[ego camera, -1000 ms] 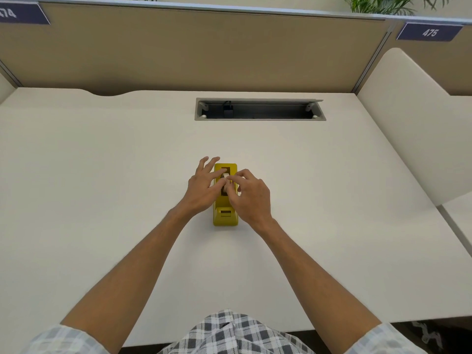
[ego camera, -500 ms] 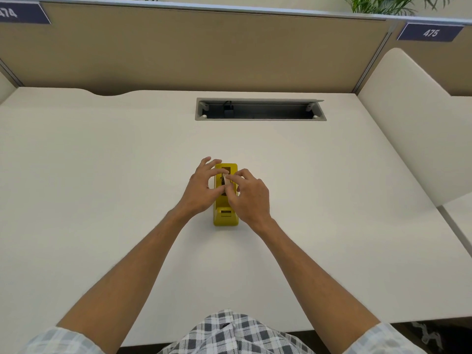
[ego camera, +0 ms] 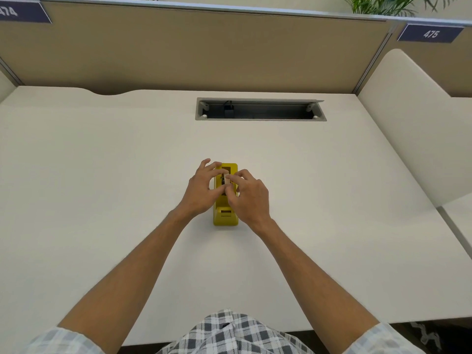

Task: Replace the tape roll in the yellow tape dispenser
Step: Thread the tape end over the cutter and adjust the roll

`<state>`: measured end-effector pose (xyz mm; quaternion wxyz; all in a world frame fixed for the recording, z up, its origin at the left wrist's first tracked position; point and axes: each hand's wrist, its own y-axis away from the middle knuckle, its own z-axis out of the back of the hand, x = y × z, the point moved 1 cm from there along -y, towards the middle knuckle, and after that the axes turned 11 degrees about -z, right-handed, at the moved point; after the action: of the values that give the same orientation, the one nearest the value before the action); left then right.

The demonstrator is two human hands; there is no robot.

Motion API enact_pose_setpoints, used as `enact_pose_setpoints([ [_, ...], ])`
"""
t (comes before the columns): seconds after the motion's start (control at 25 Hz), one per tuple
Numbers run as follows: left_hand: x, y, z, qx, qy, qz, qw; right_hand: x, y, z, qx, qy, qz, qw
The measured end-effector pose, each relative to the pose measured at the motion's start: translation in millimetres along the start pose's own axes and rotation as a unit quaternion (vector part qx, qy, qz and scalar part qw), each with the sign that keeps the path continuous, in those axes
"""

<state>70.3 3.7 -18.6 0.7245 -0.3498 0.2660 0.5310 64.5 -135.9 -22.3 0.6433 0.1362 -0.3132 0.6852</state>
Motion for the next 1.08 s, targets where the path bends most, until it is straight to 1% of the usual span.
enact_pose_setpoints([
  [0.16, 0.0, -0.1, -2.0, -0.012, 0.007, -0.005, 1.0, 0.0, -0.1, 0.2, -0.001, -0.003, -0.004, 1.0],
  [0.28, -0.5, -1.8, -1.0, -0.025, 0.03, 0.014, 0.999, 1.0, 0.3, 0.9, -0.001, -0.003, -0.003, 1.0],
  [0.48, 1.9, -7.0, 1.1, 0.023, 0.011, 0.046, 0.999, 2.2, 0.1, 3.5, 0.011, -0.01, -0.005, 1.0],
  [0.6, 1.8, -6.4, 0.7, 0.039, -0.013, 0.038, 0.998, 2.9, 0.6, 5.1, 0.011, -0.008, 0.002, 1.0],
  [0.92, 2.2, 1.2, -0.4, -0.002, 0.018, 0.011, 1.0, 4.0, -0.1, 6.6, 0.022, 0.008, 0.007, 1.0],
  [1.08, 4.4, 0.3, 1.7, -0.019, 0.024, 0.016, 0.999, 4.0, 0.0, 6.6, 0.02, 0.003, 0.001, 1.0],
])
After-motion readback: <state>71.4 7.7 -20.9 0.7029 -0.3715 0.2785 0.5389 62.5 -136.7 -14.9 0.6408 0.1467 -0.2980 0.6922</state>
